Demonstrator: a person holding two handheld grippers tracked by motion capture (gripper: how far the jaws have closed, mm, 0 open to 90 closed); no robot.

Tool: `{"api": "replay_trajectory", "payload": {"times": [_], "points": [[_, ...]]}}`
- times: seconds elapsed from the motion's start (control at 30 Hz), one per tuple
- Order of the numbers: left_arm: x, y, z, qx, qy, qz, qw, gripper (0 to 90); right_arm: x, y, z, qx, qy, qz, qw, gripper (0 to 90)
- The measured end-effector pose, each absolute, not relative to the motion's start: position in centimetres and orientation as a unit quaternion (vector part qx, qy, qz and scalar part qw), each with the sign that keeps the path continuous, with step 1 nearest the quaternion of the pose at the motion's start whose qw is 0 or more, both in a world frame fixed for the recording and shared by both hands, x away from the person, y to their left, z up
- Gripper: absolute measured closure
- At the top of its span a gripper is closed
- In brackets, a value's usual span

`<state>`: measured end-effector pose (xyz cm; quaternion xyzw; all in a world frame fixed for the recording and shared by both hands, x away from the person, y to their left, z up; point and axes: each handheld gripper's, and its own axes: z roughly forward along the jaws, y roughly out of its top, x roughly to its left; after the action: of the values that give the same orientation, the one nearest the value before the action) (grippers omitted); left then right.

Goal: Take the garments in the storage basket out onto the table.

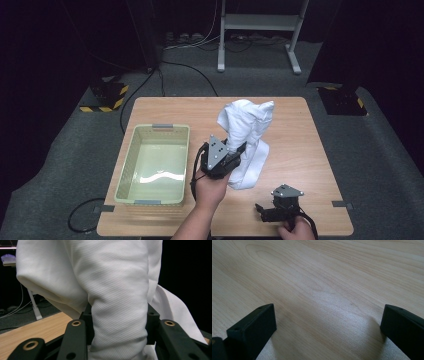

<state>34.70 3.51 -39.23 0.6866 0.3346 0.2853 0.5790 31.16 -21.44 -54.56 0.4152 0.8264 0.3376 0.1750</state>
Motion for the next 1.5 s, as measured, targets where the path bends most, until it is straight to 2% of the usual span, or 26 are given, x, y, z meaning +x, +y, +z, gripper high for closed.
{"api": "replay_trajectory", "payload": {"times": [1.5], "points": [[38.2, 0.8, -46.2, 0.731, 0.383, 0.232, 0.515, 59.3, 31.2, -21.4, -54.6, 0.416, 0.826, 0.338, 0.174, 0.1]]}}
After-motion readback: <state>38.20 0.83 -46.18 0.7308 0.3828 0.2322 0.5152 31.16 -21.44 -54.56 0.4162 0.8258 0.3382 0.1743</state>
